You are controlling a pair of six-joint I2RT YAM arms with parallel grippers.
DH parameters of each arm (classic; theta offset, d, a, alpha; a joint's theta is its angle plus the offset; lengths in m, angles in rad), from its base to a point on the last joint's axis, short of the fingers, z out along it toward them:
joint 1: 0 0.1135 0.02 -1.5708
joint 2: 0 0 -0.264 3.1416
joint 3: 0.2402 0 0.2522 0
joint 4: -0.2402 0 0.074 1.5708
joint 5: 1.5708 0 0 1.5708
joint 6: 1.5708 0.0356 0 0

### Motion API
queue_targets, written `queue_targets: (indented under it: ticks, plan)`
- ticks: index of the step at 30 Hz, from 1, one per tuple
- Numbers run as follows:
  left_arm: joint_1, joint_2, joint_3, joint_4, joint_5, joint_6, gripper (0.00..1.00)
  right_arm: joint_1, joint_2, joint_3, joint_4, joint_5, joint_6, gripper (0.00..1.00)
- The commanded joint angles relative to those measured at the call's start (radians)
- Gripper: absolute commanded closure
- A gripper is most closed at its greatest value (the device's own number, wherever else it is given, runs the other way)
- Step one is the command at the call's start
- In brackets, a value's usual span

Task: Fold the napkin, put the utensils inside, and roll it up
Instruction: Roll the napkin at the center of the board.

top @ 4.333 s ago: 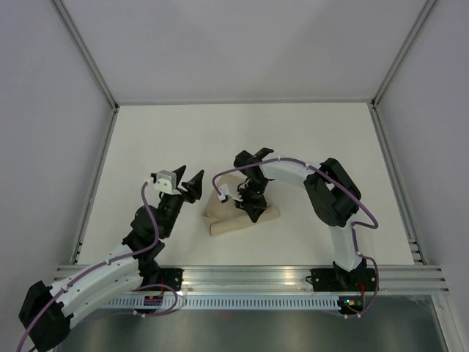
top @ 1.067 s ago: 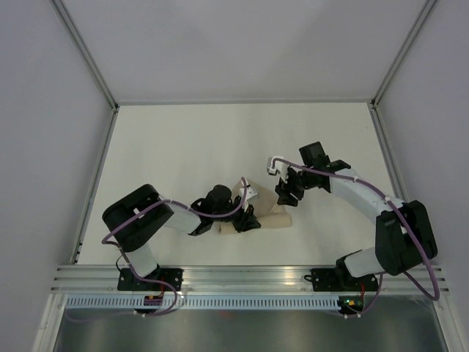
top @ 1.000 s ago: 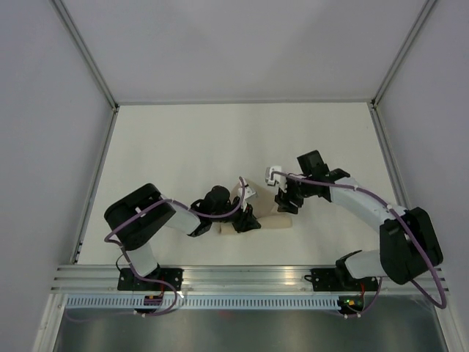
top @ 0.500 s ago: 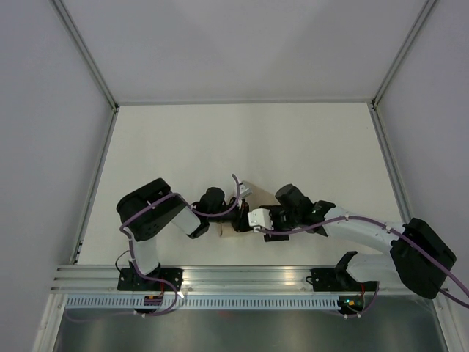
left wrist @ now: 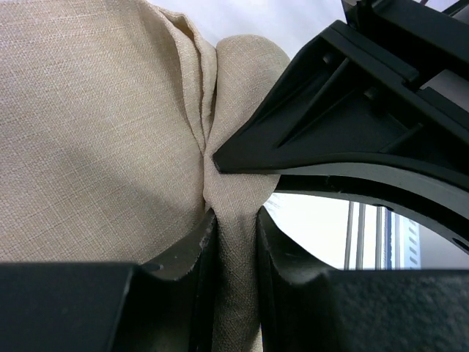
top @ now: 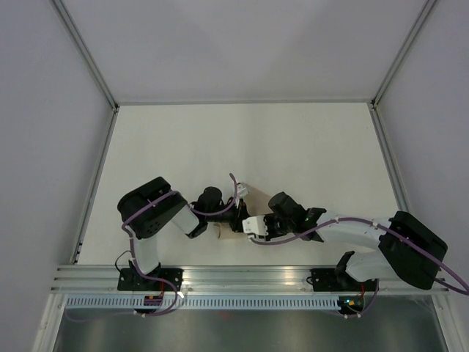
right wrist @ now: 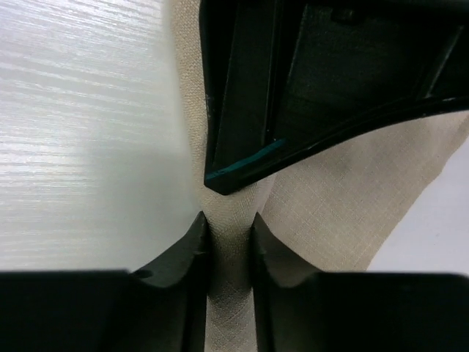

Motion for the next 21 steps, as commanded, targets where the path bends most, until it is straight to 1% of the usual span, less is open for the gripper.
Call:
queue_targets:
  ticks: [1, 2, 3, 4, 5, 6, 7, 8, 9, 11, 12, 14, 15, 16, 17, 18, 19, 20, 21]
  plan:
    - [0.003, 0.012, -0.025, -0.050, 0.053, -0.025, 0.88, 0.003, 0.042, -0.019, 0.018, 0.072, -0.010, 0.78]
    - [0.003, -0.014, -0.025, -0.047, 0.050, -0.026, 0.77, 0.003, 0.049, -0.018, 0.015, 0.080, -0.010, 0.82]
    - [0.006, -0.030, -0.023, -0.052, 0.027, -0.026, 0.70, 0.005, 0.058, -0.013, 0.008, 0.086, -0.011, 0.89]
    - [0.010, -0.046, -0.023, -0.055, 0.020, -0.024, 0.66, 0.003, 0.065, -0.010, -0.009, 0.100, -0.008, 0.92]
    - [0.015, -0.083, -0.020, -0.059, 0.009, -0.022, 0.59, 0.003, 0.072, -0.004, -0.015, 0.111, -0.004, 0.96]
    - [0.018, -0.108, -0.013, -0.090, -0.008, -0.019, 0.55, 0.003, 0.087, -0.003, -0.023, 0.123, -0.001, 0.99]
    - [0.025, -0.132, -0.008, -0.108, -0.058, -0.006, 0.52, 0.003, 0.093, 0.002, -0.049, 0.146, 0.004, 1.00]
    - [0.029, -0.187, -0.002, -0.119, -0.080, 0.004, 0.51, 0.003, 0.104, 0.005, -0.064, 0.155, 0.006, 0.99]
    - [0.033, -0.215, 0.004, -0.162, -0.142, 0.011, 0.51, 0.000, 0.105, 0.004, -0.086, 0.164, 0.009, 0.99]
    - [0.044, -0.278, 0.018, -0.217, -0.216, 0.048, 0.49, 0.000, 0.104, -0.007, -0.103, 0.190, 0.029, 1.00]
    - [0.053, -0.334, 0.029, -0.258, -0.297, 0.071, 0.48, -0.002, 0.102, -0.009, -0.124, 0.198, 0.035, 1.00]
    - [0.062, -0.414, 0.062, -0.329, -0.379, 0.102, 0.47, -0.002, 0.098, -0.013, -0.147, 0.204, 0.062, 1.00]
    - [0.072, -0.438, 0.079, -0.416, -0.463, 0.126, 0.47, -0.005, 0.098, -0.013, -0.173, 0.204, 0.073, 1.00]
    - [0.073, -0.454, 0.102, -0.471, -0.509, 0.139, 0.47, -0.006, 0.099, -0.010, -0.190, 0.204, 0.082, 1.00]
    - [0.078, -0.465, 0.157, -0.521, -0.549, 0.152, 0.48, -0.005, 0.102, 0.000, -0.210, 0.204, 0.100, 1.00]
    - [0.079, -0.487, 0.183, -0.577, -0.627, 0.169, 0.49, -0.006, 0.104, 0.007, -0.247, 0.200, 0.108, 1.00]
    - [0.082, -0.496, 0.203, -0.643, -0.672, 0.171, 0.50, -0.006, 0.107, 0.028, -0.268, 0.189, 0.114, 1.00]
    - [0.087, -0.507, 0.231, -0.676, -0.760, 0.168, 0.49, -0.006, 0.122, 0.043, -0.291, 0.159, 0.125, 0.99]
    - [0.099, -0.530, 0.248, -0.706, -0.796, 0.153, 0.49, -0.006, 0.136, 0.065, -0.352, 0.137, 0.127, 0.99]
